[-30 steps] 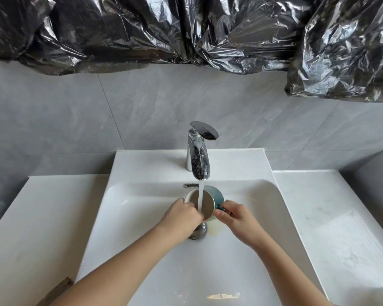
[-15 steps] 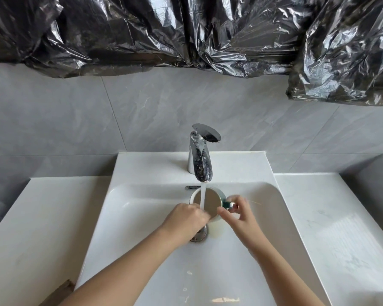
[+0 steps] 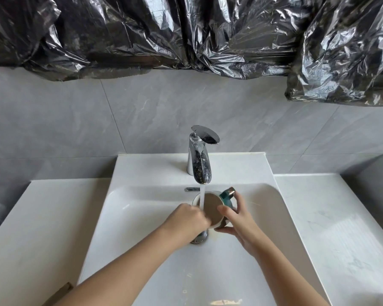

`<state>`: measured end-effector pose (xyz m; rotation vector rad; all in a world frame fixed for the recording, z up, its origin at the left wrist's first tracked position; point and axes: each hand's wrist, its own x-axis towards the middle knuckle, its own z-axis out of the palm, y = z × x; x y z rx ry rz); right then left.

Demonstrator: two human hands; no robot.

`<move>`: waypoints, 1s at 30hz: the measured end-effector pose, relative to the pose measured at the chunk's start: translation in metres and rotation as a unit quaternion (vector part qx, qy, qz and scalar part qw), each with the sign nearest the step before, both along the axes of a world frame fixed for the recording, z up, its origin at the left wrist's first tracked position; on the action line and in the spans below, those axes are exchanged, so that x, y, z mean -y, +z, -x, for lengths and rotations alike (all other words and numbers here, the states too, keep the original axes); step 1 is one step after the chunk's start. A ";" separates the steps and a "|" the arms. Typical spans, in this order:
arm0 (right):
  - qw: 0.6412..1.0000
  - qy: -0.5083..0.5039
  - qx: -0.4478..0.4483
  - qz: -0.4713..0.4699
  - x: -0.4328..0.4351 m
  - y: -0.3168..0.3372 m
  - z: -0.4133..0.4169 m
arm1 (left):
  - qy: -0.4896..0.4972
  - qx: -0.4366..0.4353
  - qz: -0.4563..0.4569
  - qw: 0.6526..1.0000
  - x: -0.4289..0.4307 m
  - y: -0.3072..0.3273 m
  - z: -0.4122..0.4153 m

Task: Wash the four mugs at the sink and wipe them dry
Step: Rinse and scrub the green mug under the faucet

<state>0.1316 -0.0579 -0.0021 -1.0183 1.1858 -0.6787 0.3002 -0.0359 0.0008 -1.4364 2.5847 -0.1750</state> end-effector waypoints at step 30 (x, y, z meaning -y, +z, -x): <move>0.999 0.029 0.024 -0.029 -0.014 -0.013 -0.010 | -0.041 -0.009 0.093 0.995 -0.024 -0.024 -0.011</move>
